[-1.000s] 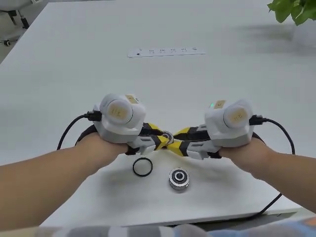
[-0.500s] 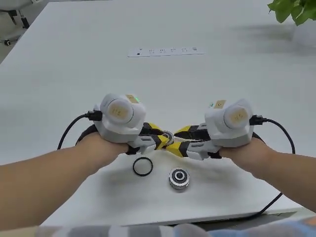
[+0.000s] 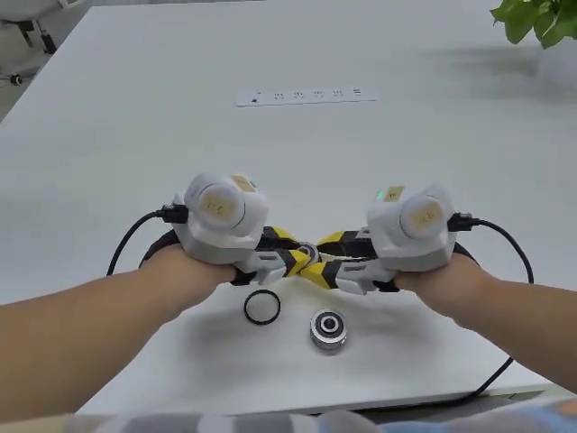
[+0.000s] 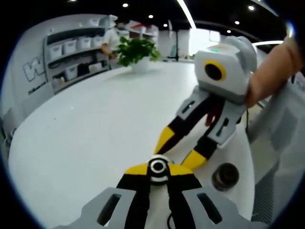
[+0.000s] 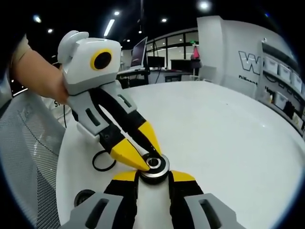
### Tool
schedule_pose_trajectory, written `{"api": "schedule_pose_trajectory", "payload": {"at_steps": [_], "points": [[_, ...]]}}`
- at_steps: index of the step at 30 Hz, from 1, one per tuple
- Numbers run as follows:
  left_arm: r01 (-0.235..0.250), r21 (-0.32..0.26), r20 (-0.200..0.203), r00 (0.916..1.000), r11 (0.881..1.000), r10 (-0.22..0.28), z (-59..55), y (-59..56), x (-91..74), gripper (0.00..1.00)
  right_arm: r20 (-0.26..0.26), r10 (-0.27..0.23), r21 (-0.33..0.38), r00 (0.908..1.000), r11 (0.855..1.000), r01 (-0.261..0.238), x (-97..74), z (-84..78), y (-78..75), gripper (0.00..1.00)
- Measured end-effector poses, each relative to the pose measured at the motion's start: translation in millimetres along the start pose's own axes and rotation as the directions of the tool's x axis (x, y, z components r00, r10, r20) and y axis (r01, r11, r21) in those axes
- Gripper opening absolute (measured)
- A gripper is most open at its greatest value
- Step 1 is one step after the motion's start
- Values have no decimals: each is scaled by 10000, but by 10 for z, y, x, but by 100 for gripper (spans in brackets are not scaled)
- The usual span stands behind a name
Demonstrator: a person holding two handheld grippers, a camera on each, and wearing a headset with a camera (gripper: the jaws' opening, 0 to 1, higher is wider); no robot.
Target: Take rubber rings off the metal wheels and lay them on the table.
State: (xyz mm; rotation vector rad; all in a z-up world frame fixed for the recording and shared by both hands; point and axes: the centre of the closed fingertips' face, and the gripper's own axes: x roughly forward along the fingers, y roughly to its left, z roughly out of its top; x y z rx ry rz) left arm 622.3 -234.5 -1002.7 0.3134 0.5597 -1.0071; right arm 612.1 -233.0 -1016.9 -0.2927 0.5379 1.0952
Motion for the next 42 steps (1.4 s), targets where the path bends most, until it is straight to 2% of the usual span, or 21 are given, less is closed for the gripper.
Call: {"api": "schedule_pose_trajectory", "payload": {"at_steps": [20,23,24,25,28,31,34,38,41,42], "points": [[-35,-34,-13,10000,10000,34,-3,0,-3,13,-61,120,290,9999,9995,-118,-62,-49,-13,11],[-32,-27,-11,10000,10000,32,-2,-2,-4,13,-85,157,433,9998,9989,-153,-71,-64,-20,7],[-33,-25,-12,10000,10000,33,-2,-1,-4,13,-113,101,476,9999,9988,-95,-74,-72,-36,1],[-30,-24,-8,10000,10000,30,-2,-1,-4,13,-51,203,808,9998,9965,-199,-70,-72,-23,0],[-37,-26,1,10000,10000,37,-3,1,-3,13,-58,170,745,9998,9971,-165,-68,-76,-36,0],[-35,-14,5,10000,10000,35,-5,2,-2,13,-7,172,1100,9999,9938,-170,-68,-79,-43,0],[-46,-13,0,10000,10000,46,-5,2,-1,13,80,173,1559,9998,9876,-183,-73,-84,-48,0],[-85,-33,5,10000,10000,85,-5,2,-1,13,300,171,2569,9994,9661,-243,-84,-87,-79,0],[-105,-55,28,9999,9999,106,-5,1,-1,13,410,122,2960,9991,9549,-238,-99,-75,-81,0],[-110,-62,29,9999,9999,110,-5,0,-2,13,525,36,3300,9986,9438,-207,-107,-59,-96,0]]}}
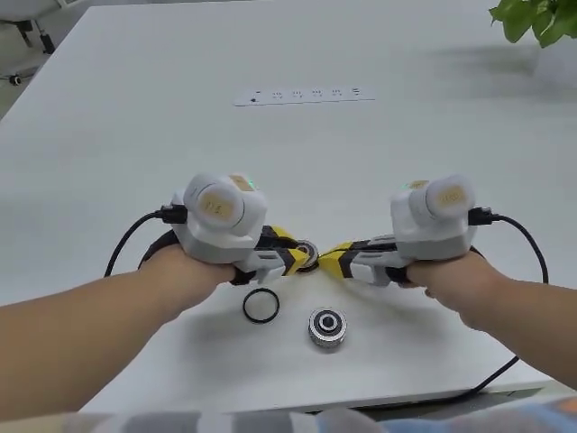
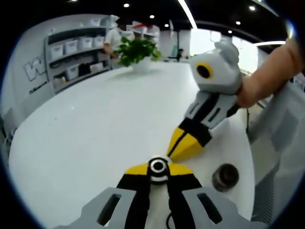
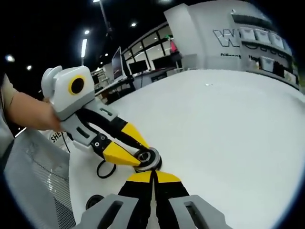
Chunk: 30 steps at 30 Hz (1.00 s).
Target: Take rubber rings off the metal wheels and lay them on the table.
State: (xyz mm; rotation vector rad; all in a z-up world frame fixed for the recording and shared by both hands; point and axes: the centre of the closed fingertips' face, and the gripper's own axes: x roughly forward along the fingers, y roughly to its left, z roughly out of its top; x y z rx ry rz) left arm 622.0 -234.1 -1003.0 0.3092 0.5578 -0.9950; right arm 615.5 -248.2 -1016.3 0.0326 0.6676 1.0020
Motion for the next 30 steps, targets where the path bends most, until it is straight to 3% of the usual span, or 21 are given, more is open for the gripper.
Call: {"api": "schedule_pose_trajectory", "payload": {"at_steps": [4,11,21,24,30], "points": [[-9,-1,-2,10000,10000,9,1,-3,-2,13,317,62,742,9995,9972,-86,-28,55,-45,0],[-75,3,6,10000,10000,75,9,-7,5,13,542,52,1028,9985,9946,-108,-44,94,6,0],[-80,-8,2,10000,10000,80,9,-6,12,13,370,13,547,9993,9985,-33,-46,105,58,0],[-98,-13,-6,10000,10000,98,8,-8,13,12,506,79,1194,9987,9927,-139,-58,94,50,0],[-118,56,-80,9999,9999,118,8,-12,10,12,607,111,1459,9981,9891,-199,-64,105,28,0]]}}
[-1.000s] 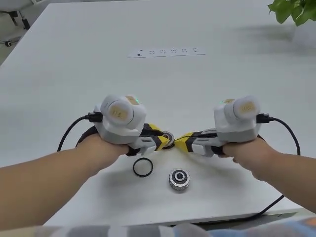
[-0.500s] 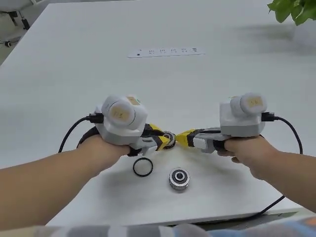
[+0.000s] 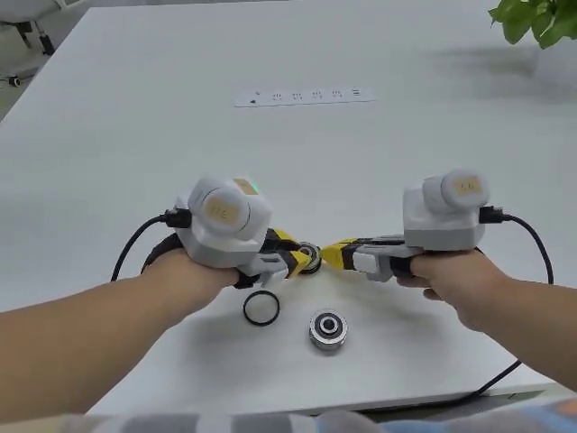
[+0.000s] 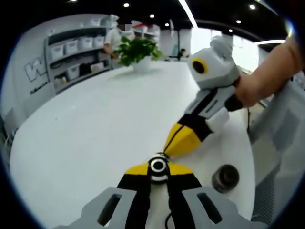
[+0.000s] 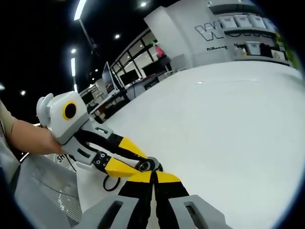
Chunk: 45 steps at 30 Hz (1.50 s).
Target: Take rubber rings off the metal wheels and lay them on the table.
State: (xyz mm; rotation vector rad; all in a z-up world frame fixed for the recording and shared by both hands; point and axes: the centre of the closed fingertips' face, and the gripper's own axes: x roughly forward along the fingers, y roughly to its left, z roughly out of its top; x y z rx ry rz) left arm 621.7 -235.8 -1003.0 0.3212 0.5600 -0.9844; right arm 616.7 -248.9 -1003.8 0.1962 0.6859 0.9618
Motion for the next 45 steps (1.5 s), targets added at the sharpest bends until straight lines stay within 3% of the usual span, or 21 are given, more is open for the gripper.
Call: {"api": "schedule_pose_trajectory", "payload": {"at_steps": [31,34,35,40,45], "points": [[-48,70,-75,10000,10000,48,0,-16,13,12,172,827,678,9964,9942,-837,19,19,109,0],[-40,118,-62,10000,9999,40,1,-21,13,12,317,1209,900,9922,9883,-1233,15,54,179,0],[-40,141,-49,10000,9999,41,3,-22,14,12,249,1270,564,9916,9901,-1283,19,49,186,0],[-50,142,-31,10000,9999,50,5,-24,10,12,360,1510,779,9879,9851,-1534,-30,53,207,0],[-53,118,-32,10000,9999,53,8,-23,11,12,555,2013,1317,9780,9694,-2070,-71,55,310,0]]}}
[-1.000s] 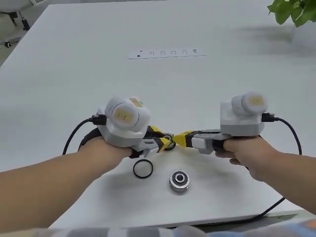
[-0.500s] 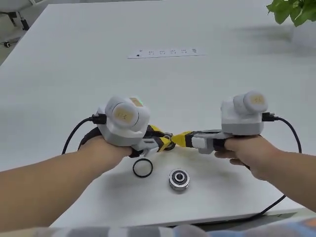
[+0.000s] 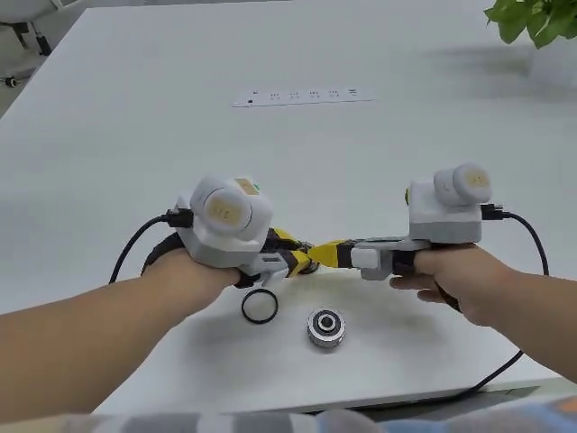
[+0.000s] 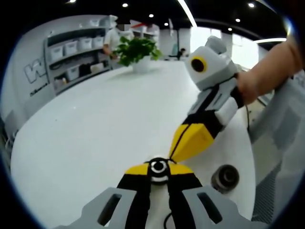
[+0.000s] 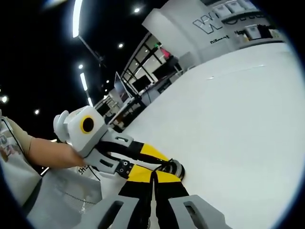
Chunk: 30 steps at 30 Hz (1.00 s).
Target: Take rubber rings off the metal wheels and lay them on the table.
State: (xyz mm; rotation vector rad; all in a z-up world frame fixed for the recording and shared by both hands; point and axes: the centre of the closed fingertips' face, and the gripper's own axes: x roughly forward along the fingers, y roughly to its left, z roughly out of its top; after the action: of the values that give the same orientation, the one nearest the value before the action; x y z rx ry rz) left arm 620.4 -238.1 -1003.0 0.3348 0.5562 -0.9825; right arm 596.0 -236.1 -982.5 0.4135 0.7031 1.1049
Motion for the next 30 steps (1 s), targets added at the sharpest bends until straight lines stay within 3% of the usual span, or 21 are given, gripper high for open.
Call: {"api": "schedule_pose_trajectory", "payload": {"at_steps": [4,13,16,23,30], "points": [[-6,-22,0,10000,10000,6,-2,2,2,12,70,263,279,9996,9993,-264,-16,-19,32,0],[17,-47,50,10000,10000,-17,12,9,15,13,-165,-821,39,9965,9966,822,17,-75,-107,0],[66,-90,13,10000,9999,-66,16,6,16,13,-124,-903,58,9958,9959,904,16,-69,-137,0],[206,35,-148,9997,9998,-206,7,-9,-25,15,-69,-890,49,9960,9960,890,20,-55,-122,0],[508,177,64,9987,9986,-509,45,-72,-171,19,43,-728,60,9973,9973,728,24,-17,-85,0]]}}
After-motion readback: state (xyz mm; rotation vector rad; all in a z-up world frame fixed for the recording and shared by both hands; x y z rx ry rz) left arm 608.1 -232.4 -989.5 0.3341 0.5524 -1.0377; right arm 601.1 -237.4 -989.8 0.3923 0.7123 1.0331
